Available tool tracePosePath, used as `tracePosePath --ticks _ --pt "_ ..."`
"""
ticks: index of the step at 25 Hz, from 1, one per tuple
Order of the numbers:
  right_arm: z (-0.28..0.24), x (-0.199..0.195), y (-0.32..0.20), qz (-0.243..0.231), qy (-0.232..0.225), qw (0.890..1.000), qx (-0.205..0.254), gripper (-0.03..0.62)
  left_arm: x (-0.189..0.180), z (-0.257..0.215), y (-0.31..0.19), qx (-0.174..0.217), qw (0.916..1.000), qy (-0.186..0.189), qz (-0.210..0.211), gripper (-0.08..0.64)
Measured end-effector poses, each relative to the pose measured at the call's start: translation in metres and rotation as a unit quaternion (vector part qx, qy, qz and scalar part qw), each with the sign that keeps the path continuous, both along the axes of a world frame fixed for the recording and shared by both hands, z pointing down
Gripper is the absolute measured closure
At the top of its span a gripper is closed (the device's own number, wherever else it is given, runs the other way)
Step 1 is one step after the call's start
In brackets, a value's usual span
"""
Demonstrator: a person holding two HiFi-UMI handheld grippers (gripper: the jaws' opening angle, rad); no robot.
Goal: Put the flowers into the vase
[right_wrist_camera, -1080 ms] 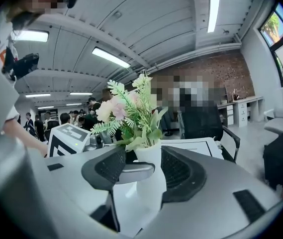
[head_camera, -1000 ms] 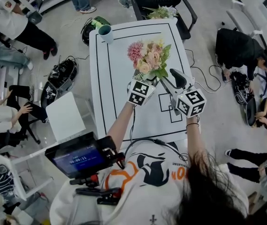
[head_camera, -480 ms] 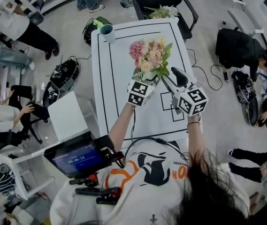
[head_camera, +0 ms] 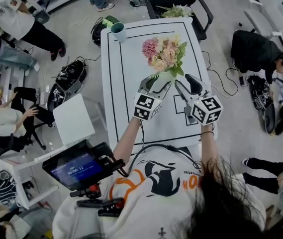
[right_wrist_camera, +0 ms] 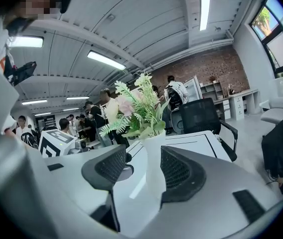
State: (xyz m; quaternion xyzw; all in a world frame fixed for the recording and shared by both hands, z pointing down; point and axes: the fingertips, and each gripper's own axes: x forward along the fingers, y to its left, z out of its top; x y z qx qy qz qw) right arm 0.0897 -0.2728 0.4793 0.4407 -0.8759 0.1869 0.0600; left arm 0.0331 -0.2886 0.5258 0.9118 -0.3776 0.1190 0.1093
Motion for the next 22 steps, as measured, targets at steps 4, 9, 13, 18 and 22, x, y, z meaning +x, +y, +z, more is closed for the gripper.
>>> tracePosePath --ticks 4,9,13,18,22 --pt "0.001 -0.004 0.010 0.009 0.002 1.000 0.001 0.379 -0.004 -0.015 0.016 0.009 0.9997 0.020 0.011 0.335" --pt "-0.004 -0.012 0.022 0.020 0.003 1.000 0.015 0.430 -0.014 -0.033 0.034 0.029 0.9994 0.019 0.008 0.406" --pt "-0.011 -0.022 0.036 0.038 -0.023 0.999 0.021 0.495 -0.027 -0.042 0.049 0.030 0.9993 0.021 -0.003 0.460" --pt "-0.016 -0.040 0.059 0.046 -0.029 0.998 0.025 0.535 -0.046 -0.051 0.071 0.031 0.9992 0.024 -0.008 0.498" --pt "-0.018 -0.059 0.080 0.052 -0.026 0.998 0.026 0.551 -0.064 -0.054 0.091 0.025 0.9992 0.029 -0.010 0.524"
